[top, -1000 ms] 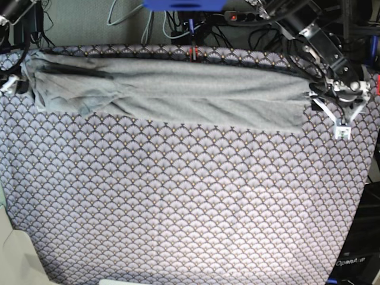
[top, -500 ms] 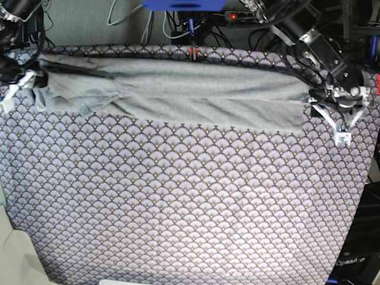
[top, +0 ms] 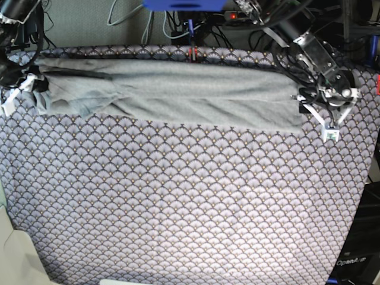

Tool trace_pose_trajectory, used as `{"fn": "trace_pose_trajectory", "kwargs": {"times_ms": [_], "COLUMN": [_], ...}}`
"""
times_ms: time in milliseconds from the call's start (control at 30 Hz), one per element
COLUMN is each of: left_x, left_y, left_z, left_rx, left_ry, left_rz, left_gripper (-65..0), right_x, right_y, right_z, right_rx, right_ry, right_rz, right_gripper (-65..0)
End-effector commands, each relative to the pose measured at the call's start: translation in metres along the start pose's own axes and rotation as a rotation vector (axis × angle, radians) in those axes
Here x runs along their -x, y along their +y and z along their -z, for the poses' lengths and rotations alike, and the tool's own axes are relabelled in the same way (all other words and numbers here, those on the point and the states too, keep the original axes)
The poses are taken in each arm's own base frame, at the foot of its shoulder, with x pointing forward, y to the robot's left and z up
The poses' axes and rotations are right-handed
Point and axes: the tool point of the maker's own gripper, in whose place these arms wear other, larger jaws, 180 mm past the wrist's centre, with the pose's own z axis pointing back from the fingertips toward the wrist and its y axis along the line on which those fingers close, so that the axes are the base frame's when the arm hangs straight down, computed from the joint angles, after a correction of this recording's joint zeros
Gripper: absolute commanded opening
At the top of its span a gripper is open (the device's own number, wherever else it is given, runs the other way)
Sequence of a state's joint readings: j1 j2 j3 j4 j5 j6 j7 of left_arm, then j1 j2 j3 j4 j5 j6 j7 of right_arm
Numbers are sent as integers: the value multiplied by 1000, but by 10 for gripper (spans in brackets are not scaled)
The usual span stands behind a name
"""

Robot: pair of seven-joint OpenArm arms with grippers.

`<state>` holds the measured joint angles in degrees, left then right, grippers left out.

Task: Fold the T-shirt properly
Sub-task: 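Lower both grippers onto the two ends of the grey shirt band, then pinch both ends of the shirt band with the left and right grippers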

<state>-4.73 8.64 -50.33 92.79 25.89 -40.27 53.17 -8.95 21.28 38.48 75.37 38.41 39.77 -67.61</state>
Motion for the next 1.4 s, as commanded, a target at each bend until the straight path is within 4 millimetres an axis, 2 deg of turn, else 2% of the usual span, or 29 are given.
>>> {"fn": "trace_pose_trajectory", "kwargs": {"times_ms": [0, 133, 267, 367, 500, 667, 700, 767, 867, 933, 1033, 1100, 1167, 1367], "left_x": [-15, -25, -43, -35, -31, -38, -46, -63, -69, -55, -25, -10, -2, 8], "left_y": [5, 17, 34, 41, 64, 64, 63, 56, 33, 14, -31, -50, -58, -58], "left_z": [-6, -19, -44, -51, -58, -62, -63, -63, -54, -38, -5, 7, 11, 11], "left_rx": [-19, -63, -138, -162, -207, -81, -46, 39, 185, 289, 507, 599, 638, 639], "left_ry": [-44, -86, -155, -98, 12, -1, -40, -123, -170, -130, -28, 22, 45, 62], "left_rz": [-9, -7, -7, -13, -29, -64, -67, -76, -104, -136, -235, -288, -313, -318], "left_gripper": [-239, -238, -238, -238, -238, -238, -238, -238, -238, -238, -238, -238, -238, -239], "right_x": [13, 14, 15, 14, 10, 17, 18, 16, 15, 16, 16, 16, 16, 17], "right_y": [14, 19, 22, 26, 31, 33, 33, 32, 32, 32, 31, 31, 31, 35], "right_z": [11, 14, 17, 19, 23, 25, 25, 24, 24, 24, 24, 24, 24, 26], "right_rx": [-44, -55, -62, -70, -81, -86, -86, -85, -85, -85, -82, -82, -82, -90], "right_ry": [51, 63, 71, 73, 50, 64, 64, 54, 45, 47, 48, 48, 48, 57], "right_rz": [1, -16, -21, -31, -44, -48, -47, -47, -47, -46, -48, -48, -48, -57], "right_gripper": [-406, -406, -406, -406, -406, -406, -406, -406, -406, -406, -405, -404, -403, -403]}}
